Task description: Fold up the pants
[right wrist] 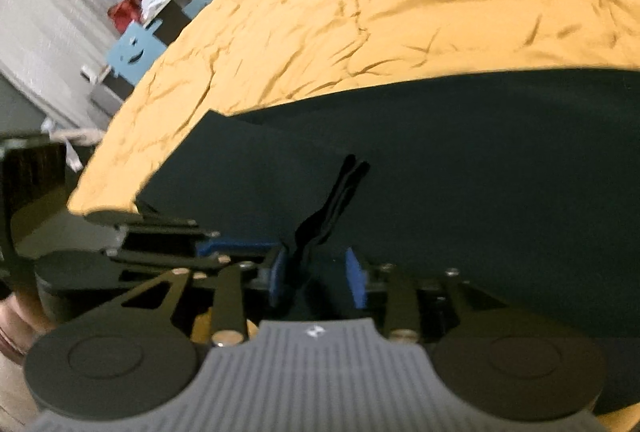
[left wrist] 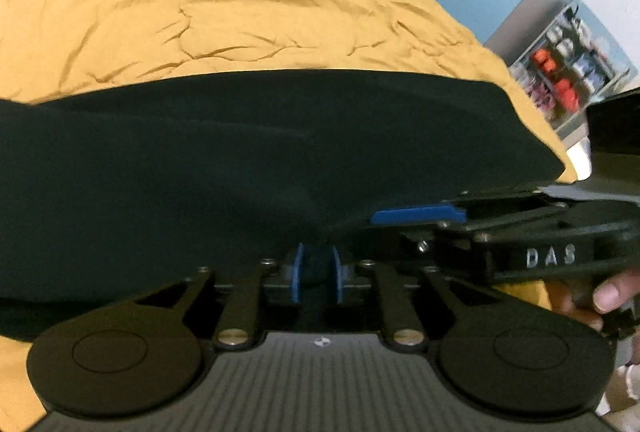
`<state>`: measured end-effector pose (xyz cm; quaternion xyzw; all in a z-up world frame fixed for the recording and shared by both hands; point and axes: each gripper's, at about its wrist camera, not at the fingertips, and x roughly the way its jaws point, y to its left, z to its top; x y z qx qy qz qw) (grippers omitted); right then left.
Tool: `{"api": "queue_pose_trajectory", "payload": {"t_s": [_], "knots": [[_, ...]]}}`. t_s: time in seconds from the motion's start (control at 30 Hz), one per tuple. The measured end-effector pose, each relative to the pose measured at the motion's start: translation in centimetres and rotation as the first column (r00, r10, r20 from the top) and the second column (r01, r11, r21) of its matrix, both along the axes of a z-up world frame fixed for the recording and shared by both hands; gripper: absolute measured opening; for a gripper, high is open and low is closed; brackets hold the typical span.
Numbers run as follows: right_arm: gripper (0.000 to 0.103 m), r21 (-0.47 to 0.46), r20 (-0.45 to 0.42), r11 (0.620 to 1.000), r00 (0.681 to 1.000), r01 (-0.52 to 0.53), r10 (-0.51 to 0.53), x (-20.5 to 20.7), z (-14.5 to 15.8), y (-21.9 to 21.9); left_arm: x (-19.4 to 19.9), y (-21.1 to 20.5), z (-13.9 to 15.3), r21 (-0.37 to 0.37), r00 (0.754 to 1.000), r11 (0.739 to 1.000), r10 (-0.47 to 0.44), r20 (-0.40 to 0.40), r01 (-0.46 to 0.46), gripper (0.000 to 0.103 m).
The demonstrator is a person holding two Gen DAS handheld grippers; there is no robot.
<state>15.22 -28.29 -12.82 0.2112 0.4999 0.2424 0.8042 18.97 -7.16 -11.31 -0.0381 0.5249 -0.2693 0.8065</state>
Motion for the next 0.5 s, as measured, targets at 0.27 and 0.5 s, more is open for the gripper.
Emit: {"api": "queue_pose_trajectory", "payload": {"t_s": [0.27,0.5], "knots": [[0.036,0.193,-0.181,0.965,0.973,0.180,-0.145,2.9,-3.0,-1.6,-0.5,4.0,2.6,-0.062,0.989,0.991,0.127,0.079,-0.122,0.026],[0.036,0.274,-0.285,0.927,0.942,0.256,-0.177,4.7,-5.8,-0.5,-0.6,7.7,3.8,-0.069,0.949,0.961,0.276,0.153,-0.269,0.026]]}}
